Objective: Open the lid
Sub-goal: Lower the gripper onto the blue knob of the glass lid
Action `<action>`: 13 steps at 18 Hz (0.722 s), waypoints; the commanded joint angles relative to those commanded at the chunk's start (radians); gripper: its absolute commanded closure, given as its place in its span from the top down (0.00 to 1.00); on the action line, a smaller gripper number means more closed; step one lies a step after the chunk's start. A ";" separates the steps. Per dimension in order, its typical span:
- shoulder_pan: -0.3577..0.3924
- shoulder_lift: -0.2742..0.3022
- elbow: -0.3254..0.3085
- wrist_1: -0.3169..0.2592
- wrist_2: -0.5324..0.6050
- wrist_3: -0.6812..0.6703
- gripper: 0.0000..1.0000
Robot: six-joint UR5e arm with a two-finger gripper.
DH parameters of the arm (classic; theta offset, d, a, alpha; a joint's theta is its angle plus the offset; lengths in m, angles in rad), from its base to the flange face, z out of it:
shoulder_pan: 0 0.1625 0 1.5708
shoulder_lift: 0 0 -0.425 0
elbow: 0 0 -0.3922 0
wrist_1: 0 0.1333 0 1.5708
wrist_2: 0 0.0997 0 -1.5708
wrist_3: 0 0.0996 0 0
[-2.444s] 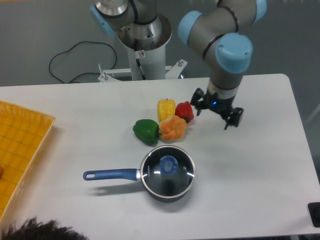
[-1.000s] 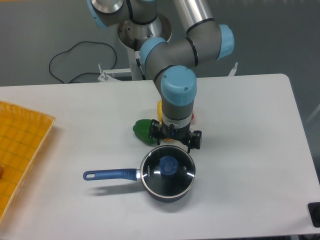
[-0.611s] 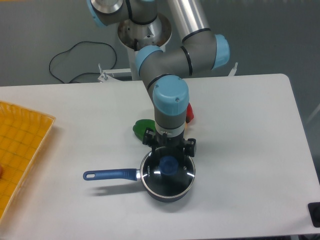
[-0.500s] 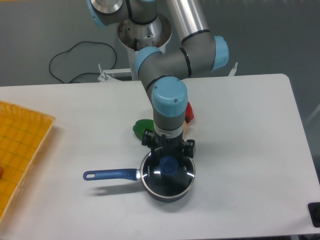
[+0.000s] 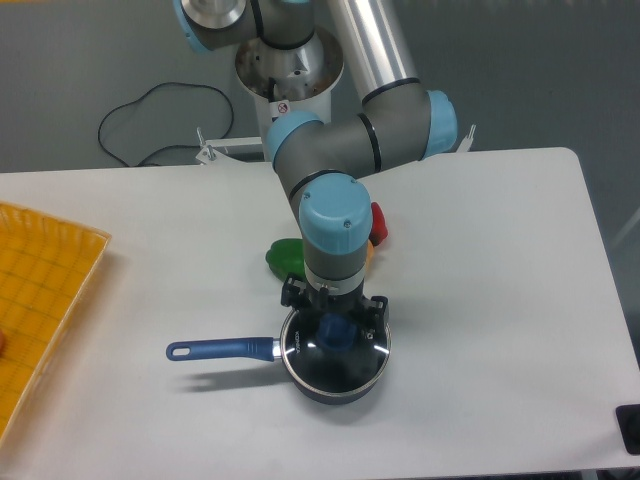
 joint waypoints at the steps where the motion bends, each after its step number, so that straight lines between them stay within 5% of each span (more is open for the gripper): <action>1: 0.000 -0.002 0.000 0.000 0.002 0.002 1.00; 13: -0.002 -0.015 -0.002 0.005 0.006 0.002 1.00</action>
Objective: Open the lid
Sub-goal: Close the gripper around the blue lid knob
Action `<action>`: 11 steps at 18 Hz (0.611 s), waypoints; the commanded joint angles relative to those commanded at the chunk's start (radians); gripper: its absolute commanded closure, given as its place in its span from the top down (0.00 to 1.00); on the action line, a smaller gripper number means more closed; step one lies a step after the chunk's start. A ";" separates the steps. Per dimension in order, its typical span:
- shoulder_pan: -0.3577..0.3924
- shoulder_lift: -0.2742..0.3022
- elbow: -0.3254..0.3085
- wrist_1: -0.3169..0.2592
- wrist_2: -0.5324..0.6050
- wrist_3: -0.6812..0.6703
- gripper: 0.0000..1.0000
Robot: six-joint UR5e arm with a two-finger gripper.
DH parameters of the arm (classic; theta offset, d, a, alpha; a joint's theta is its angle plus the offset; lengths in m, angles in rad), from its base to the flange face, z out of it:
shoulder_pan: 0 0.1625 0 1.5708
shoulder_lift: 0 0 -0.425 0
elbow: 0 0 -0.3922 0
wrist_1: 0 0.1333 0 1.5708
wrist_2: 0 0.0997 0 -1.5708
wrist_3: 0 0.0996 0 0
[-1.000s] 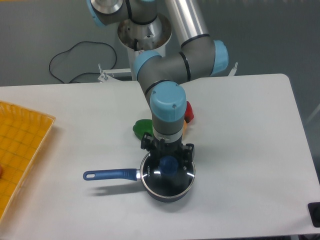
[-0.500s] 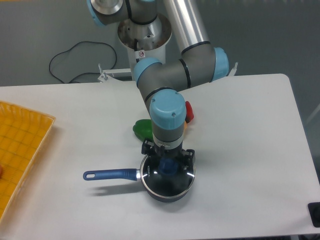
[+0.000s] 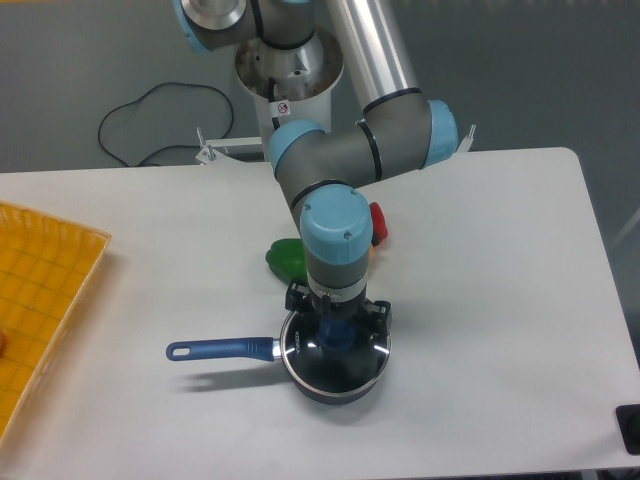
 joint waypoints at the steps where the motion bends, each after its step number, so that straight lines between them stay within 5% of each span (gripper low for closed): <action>1: 0.002 -0.002 0.000 0.002 0.000 -0.002 1.00; 11: 0.000 -0.011 0.005 0.005 -0.002 -0.009 0.97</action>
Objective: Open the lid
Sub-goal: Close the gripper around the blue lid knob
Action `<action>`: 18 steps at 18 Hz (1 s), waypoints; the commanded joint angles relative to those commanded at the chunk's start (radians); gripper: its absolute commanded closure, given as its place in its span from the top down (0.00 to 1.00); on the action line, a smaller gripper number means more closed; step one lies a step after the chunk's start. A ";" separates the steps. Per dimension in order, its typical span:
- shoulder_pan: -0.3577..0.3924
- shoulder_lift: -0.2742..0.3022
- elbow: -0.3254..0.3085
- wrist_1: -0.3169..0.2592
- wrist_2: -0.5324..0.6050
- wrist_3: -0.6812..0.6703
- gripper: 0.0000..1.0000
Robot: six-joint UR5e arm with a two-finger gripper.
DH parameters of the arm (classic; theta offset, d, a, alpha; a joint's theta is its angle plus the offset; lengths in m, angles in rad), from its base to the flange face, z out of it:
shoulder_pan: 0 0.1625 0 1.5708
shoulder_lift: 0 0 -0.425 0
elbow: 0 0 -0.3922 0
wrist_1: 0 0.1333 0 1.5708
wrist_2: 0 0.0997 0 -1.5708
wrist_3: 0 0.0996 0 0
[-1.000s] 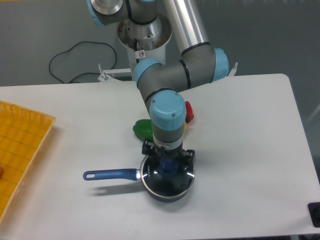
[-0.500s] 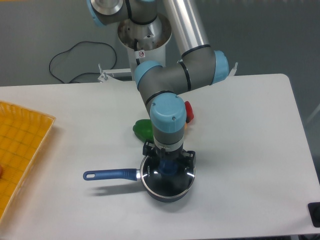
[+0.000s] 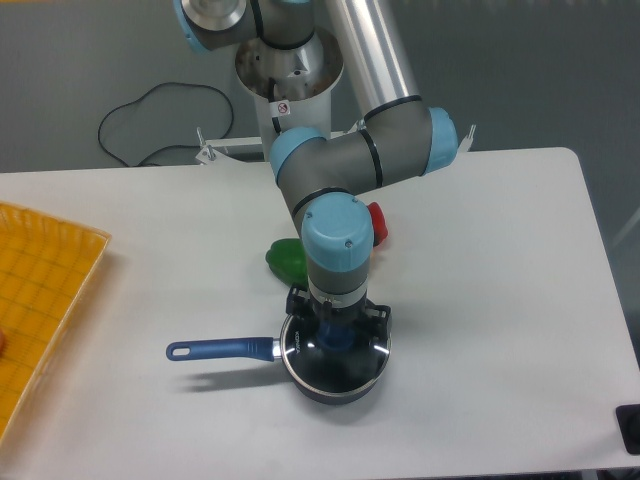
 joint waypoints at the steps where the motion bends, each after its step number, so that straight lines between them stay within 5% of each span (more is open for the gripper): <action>1: -0.005 0.000 0.002 0.000 0.000 0.000 0.95; 8: -0.009 0.000 0.000 0.000 0.000 -0.002 0.74; 18: -0.011 0.005 0.000 -0.002 -0.002 -0.002 0.59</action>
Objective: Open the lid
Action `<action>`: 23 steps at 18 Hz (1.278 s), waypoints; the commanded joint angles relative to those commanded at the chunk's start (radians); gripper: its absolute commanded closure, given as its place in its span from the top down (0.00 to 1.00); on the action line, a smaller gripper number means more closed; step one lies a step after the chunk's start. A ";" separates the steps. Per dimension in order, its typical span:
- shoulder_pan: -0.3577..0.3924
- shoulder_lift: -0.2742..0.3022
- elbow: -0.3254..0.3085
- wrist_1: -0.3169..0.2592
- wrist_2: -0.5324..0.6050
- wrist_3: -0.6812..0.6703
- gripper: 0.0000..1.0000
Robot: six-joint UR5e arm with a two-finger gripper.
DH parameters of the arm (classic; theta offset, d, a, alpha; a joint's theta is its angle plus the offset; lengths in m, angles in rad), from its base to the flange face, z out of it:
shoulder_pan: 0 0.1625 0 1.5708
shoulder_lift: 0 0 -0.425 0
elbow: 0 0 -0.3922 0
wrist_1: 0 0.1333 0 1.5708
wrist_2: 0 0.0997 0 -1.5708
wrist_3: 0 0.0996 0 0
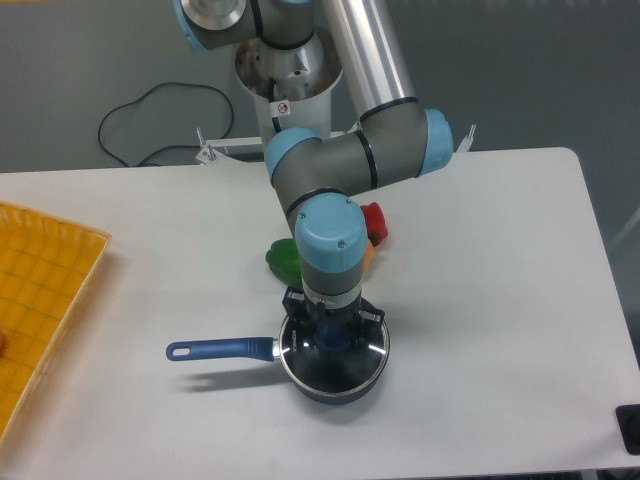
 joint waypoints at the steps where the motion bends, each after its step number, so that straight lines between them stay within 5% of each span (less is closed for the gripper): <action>1: 0.000 0.002 0.000 0.000 0.000 0.000 0.59; 16: 0.008 0.090 -0.009 -0.015 0.003 0.047 0.57; 23: 0.072 0.146 -0.002 -0.129 0.003 0.179 0.57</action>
